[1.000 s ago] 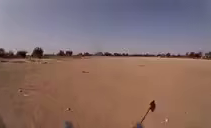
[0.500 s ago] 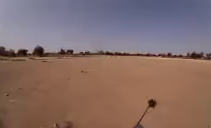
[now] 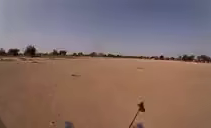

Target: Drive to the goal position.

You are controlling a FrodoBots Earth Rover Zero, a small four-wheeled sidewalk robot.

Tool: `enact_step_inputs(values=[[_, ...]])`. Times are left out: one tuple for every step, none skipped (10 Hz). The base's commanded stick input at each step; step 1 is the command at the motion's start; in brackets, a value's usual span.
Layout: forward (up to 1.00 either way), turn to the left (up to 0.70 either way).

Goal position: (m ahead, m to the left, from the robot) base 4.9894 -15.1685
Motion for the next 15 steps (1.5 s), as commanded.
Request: enact_step_inputs(values=[[0.7, -0.33], [0.7, -0.33], [0.7, -0.33], [0.7, -0.33], [0.7, -0.33], [0.7, -0.33], [0.7, 0.0], [0.7, 0.0], [0.7, 0.0], [0.7, -0.04], [0.7, -0.1], [0.7, -0.26], [0.7, -0.13], [0.7, 0.0], [0.7, 0.0]])
